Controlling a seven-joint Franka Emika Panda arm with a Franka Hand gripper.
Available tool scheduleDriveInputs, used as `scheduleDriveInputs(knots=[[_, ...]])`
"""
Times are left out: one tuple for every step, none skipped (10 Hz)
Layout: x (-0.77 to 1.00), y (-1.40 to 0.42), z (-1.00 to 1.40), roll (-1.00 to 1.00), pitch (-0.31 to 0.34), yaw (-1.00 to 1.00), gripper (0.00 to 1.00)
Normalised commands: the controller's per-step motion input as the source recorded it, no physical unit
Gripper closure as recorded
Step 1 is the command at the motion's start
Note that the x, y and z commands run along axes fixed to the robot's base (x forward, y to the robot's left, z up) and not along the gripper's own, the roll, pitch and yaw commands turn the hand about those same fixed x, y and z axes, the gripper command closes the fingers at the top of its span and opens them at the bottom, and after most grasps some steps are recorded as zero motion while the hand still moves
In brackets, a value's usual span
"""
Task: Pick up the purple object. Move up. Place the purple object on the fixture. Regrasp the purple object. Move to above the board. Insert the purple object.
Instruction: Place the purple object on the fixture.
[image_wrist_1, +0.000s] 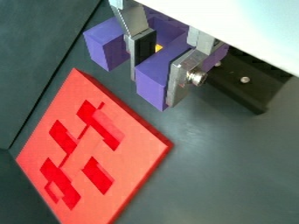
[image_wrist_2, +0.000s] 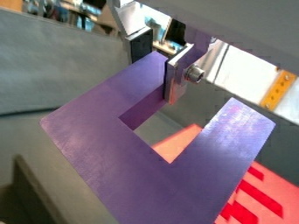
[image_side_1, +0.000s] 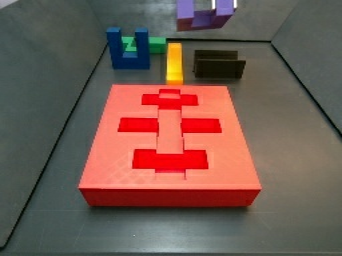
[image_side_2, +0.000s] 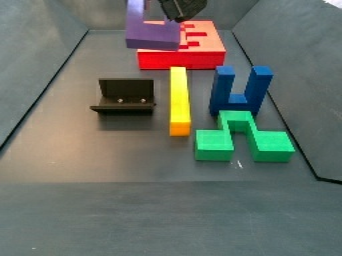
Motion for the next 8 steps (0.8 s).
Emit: scheduleDriveInputs(knots=[[0.91, 0.55, 0.0, -0.39, 0.0, 0.0, 1.0], [0.92, 0.57, 0.0, -0.31, 0.0, 0.0, 1.0], [0.94, 0.55, 0.0, -0.25, 0.0, 0.0, 1.0], [0.96, 0.51, 0.0, -0.15, 0.086, 0.0, 1.0], [0.99, 0.44, -0.11, -0.11, 0.186, 0.0, 1.0], [0.97, 0.27, -0.5, 0.0, 0.186, 0.0, 1.0], [0.74, 0.0, -0.65, 0.22, 0.043, -0.06, 1.0], [0.72, 0.0, -0.58, 0.3, 0.114, -0.13, 1.0]])
